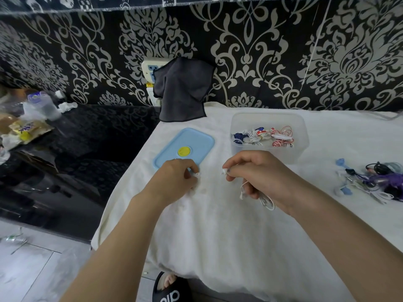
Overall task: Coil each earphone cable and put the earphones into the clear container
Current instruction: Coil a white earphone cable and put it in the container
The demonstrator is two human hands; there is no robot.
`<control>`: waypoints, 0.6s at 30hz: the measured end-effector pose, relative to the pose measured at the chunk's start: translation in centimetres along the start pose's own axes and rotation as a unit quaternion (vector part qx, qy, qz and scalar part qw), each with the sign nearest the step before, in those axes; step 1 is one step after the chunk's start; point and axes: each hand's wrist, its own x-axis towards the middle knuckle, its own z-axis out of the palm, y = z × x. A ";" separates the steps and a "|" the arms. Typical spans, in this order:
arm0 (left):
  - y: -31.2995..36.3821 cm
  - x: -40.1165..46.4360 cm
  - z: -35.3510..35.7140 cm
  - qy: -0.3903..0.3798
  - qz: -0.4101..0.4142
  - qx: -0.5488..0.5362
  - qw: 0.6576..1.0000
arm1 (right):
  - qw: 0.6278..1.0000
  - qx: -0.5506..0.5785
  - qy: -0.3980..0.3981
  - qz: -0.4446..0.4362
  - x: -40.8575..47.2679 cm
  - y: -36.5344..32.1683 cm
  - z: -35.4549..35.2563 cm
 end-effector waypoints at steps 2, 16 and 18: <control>0.0 0.2 0.2 -0.001 0.003 0.002 1.000 | 1.000 -0.001 0.000 0.000 0.0 0.0 0.1; 0.4 0.3 0.4 0.010 0.048 0.068 0.996 | 1.000 0.004 0.002 -0.003 -0.1 -0.1 -0.2; 0.4 0.4 0.4 0.007 0.051 0.067 0.996 | 1.000 0.007 0.003 -0.003 -0.1 -0.1 -0.3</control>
